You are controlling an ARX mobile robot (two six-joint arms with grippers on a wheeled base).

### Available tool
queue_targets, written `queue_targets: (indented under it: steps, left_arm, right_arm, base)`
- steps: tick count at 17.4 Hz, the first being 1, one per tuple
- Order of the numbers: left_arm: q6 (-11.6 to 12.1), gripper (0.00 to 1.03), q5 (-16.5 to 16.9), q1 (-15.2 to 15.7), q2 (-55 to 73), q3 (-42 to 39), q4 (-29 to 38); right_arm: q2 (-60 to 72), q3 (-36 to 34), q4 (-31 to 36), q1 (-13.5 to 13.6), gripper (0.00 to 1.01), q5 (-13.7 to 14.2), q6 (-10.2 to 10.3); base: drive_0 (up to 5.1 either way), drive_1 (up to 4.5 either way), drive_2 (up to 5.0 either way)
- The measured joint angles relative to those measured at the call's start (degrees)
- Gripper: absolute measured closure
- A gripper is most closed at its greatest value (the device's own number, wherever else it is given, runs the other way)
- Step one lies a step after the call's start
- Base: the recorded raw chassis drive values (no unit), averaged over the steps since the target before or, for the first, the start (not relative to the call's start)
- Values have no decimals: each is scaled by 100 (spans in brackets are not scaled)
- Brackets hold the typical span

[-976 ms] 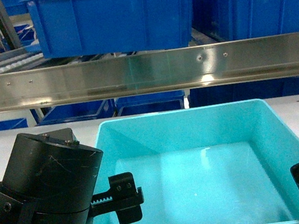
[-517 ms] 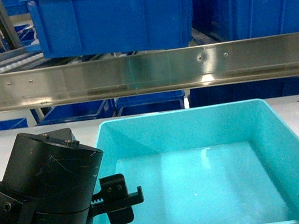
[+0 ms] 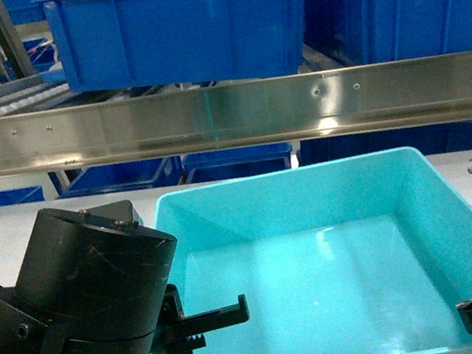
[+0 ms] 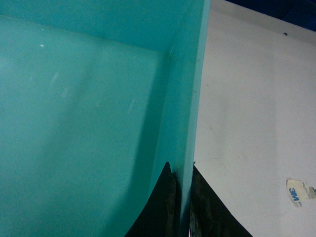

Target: Organize blue bins on left shelf correctly

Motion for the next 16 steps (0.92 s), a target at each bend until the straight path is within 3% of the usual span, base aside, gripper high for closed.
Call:
queue_targets:
  steps: [3, 7, 9, 11, 16]
  left_arm:
    - [337, 101, 26, 48, -297, -160, 103]
    - [796, 101, 107, 133, -1263, -210, -144]
    - [835, 101, 144, 140, -1537, -297, -87]
    - [828, 101, 188, 142, -1537, -295, -79]
    - [833, 101, 208, 142, -1530, -297, -120]
  right_arm:
    - [-330, -44, -223, -35, 98, -195, 151]
    - [-1384, -74, -706, -31, 98, -369, 96]
    - [-2009, -348, -393, -31, 98, -468, -219]
    - [-2127, -356, -378, -28, 98, -461, -378]
    - [-2055, -372, -387, -28, 98, -463, -376]
  base:
    - [0, 0, 0]
    - [0, 0, 0]
    - [0, 0, 0]
    - [0, 0, 0]
    - [0, 0, 0]
